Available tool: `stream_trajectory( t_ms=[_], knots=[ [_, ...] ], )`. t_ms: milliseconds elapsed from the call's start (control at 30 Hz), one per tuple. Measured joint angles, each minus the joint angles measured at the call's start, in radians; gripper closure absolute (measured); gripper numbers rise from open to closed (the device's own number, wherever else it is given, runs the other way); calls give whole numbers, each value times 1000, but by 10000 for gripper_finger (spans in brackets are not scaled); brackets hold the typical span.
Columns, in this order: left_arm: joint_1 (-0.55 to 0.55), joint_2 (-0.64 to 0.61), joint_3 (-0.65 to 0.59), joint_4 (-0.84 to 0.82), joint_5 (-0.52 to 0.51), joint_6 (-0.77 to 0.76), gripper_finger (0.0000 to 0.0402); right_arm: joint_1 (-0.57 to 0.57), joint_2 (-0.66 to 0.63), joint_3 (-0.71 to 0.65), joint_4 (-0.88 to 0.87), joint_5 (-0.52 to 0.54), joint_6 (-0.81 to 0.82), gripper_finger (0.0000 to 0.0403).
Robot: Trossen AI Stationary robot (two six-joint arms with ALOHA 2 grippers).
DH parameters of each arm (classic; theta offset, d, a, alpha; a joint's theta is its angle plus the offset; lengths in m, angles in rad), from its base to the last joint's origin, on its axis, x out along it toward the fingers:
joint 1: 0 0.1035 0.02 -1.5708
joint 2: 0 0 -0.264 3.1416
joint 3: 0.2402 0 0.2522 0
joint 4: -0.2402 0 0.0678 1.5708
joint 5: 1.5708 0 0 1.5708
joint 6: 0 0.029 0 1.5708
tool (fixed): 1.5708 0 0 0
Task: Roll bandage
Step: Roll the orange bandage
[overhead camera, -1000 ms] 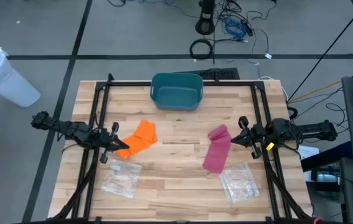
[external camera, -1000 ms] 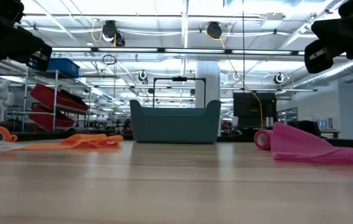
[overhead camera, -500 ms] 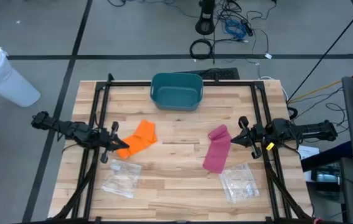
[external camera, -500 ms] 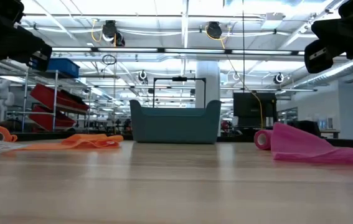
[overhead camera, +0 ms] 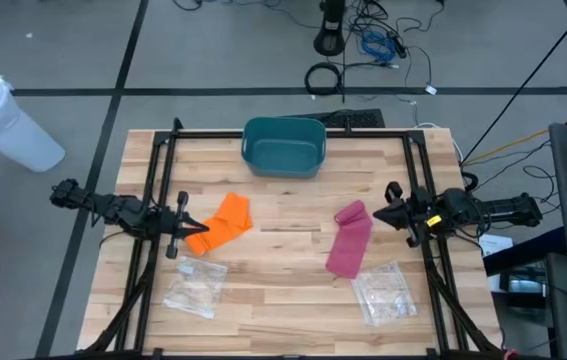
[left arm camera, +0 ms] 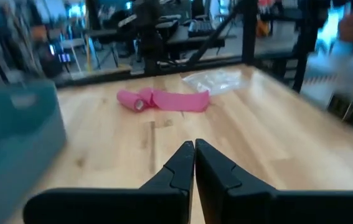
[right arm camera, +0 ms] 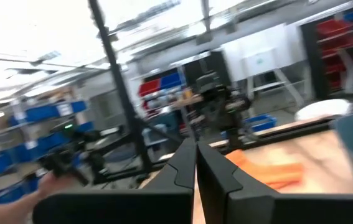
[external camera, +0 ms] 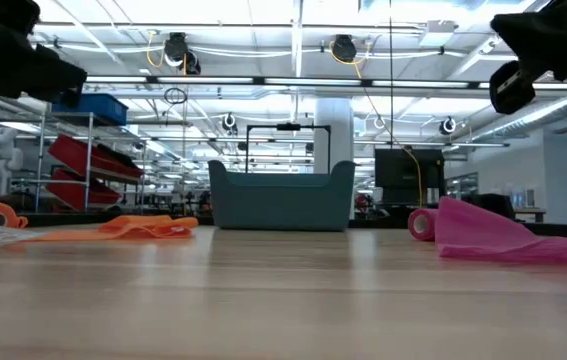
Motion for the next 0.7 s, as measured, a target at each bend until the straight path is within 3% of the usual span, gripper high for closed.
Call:
stream_trajectory(
  t_ms=[167, 300, 400, 567, 700],
  knots=[
    [2, 0, 0, 49, -23, 162, 381, 0, 0, 0, 22, 53, -34, 403],
    [2, 0, 0, 105, -23, 158, 381, 0, 0, 0, 30, 62, -79, 403],
    [2, 0, 0, 155, -21, 34, 381, 0, 0, 0, 31, 111, -33, 403],
    [1, 0, 0, 169, -7, -350, 381, 0, 83, 0, 31, 137, 11, 403],
    [1, 0, 0, 162, -95, -406, 381, 0, 231, -1, 89, 187, 30, 403]
  ],
)
